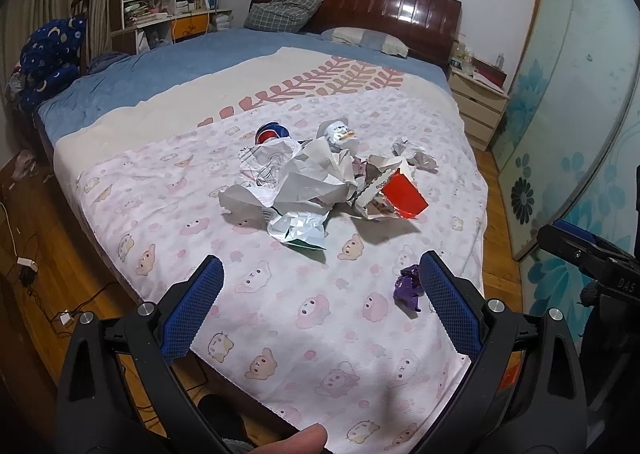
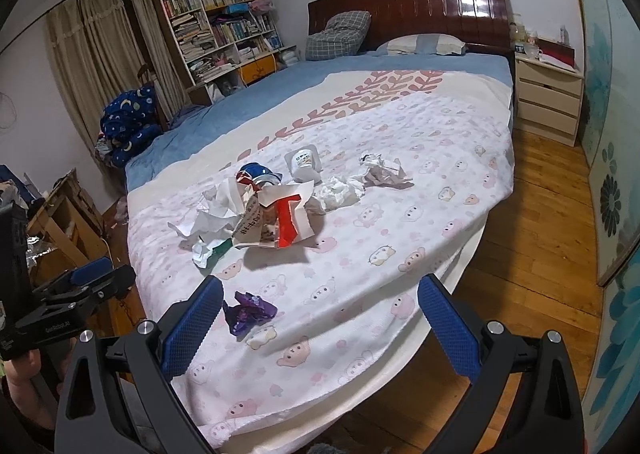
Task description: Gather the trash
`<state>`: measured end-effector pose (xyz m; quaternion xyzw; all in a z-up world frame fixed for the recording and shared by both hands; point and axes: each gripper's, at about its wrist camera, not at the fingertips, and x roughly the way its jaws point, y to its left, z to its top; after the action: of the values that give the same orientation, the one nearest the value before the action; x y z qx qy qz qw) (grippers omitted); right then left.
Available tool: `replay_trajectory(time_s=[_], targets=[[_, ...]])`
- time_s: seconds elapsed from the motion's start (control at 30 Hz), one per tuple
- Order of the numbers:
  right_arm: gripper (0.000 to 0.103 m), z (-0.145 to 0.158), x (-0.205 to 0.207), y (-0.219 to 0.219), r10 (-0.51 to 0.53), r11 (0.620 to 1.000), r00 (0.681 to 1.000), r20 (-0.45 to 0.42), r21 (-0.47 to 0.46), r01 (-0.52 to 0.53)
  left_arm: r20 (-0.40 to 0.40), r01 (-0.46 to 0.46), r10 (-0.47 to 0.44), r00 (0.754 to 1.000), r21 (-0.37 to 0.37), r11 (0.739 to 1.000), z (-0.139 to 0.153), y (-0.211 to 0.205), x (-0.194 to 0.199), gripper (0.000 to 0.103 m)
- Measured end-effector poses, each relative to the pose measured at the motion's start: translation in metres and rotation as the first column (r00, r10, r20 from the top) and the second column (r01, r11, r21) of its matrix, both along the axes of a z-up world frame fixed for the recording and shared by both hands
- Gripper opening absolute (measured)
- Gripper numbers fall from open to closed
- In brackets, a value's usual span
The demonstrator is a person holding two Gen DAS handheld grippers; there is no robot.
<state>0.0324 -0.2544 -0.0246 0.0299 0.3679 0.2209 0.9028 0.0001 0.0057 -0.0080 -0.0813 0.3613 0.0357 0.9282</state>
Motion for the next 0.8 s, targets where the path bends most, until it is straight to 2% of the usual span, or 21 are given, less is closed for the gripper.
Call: replay_trajectory(time_s=[0.43, 0.8], targets=[[0.096, -0.0019, 0.001, 0.0092, 0.022, 1.0, 1.0, -0.014, 0.003, -0.022, -0.002, 0.007, -0.007, 1.0, -0.002, 1.0, -0.0009, 0.0022, -0.0001, 0.097], [0.096, -0.0026, 0.002, 0.0078, 0.002, 1.0, 1.0, -0.022, -0.014, -0.002, 0.015, 0.04, -0.04, 0.999, 0.012, 0.999, 0.0018, -0.0045, 0.0034, 0.097]])
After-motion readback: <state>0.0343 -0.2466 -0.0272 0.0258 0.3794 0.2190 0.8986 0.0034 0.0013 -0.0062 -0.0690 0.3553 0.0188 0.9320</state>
